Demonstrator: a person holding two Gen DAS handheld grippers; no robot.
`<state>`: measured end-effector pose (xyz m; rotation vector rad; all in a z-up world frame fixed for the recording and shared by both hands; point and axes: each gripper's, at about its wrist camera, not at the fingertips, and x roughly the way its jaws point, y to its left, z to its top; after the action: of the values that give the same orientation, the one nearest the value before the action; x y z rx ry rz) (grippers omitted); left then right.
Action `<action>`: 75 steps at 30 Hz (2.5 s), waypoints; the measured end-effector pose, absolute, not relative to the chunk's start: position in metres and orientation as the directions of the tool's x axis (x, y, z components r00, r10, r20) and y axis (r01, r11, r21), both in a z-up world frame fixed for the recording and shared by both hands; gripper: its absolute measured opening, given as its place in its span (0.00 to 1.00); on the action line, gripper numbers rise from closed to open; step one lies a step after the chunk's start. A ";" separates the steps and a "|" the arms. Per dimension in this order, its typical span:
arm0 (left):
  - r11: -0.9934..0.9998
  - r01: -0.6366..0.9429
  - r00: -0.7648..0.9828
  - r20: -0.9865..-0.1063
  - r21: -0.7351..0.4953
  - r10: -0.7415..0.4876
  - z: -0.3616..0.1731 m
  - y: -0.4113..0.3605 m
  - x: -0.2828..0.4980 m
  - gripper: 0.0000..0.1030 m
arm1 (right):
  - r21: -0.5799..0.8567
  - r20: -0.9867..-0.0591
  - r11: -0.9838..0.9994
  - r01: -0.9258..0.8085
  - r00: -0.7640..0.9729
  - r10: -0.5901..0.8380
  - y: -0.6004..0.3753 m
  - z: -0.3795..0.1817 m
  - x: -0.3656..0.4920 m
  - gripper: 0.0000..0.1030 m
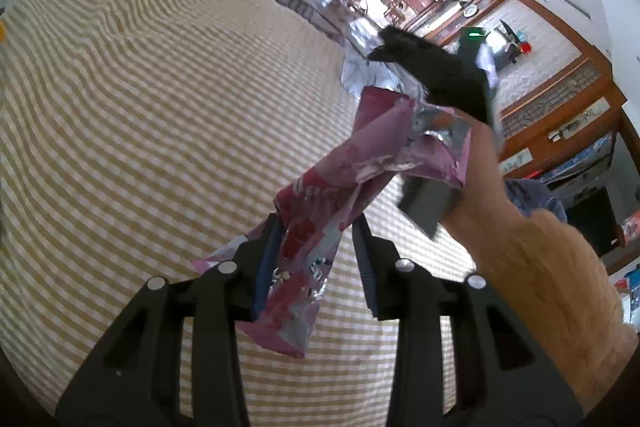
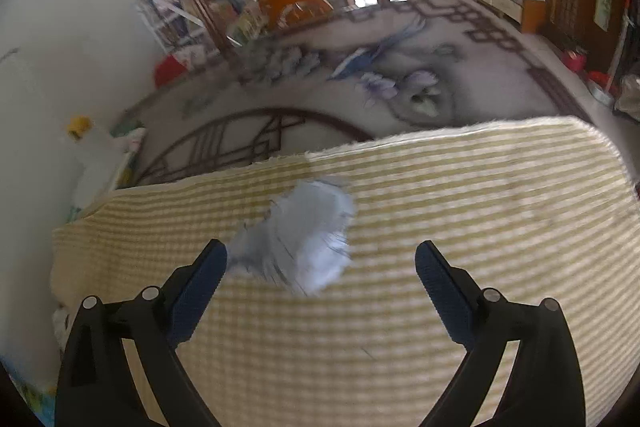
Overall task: Collect trash
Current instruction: 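Grasp the crumpled white paper with the right tool, then carry the pink wrapper and white paper over the red bin and open both tools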
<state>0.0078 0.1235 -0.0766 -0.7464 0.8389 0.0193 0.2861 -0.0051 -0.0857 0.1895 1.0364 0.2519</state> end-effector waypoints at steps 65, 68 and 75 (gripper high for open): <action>0.827 0.465 0.450 -0.721 -0.315 -0.527 -0.066 -0.270 0.086 0.89 | 0.430 -0.708 0.692 0.580 0.692 -0.140 -0.493 -0.045 0.020 0.72; 0.855 0.451 0.526 -0.697 -0.258 -0.488 -0.050 -0.259 0.077 0.93 | 0.432 -0.673 0.714 0.550 0.724 -0.151 -0.487 -0.037 0.020 0.74; 0.934 0.313 0.731 -0.585 -0.172 -0.352 -0.001 -0.200 0.052 0.95 | 0.350 -0.598 0.832 0.431 0.786 -0.155 -0.439 -0.015 0.034 0.86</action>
<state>0.0520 -0.2004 -0.0011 -0.0635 0.6561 -0.3662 0.0341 -0.4392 -0.0149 0.4980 0.5871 -0.3302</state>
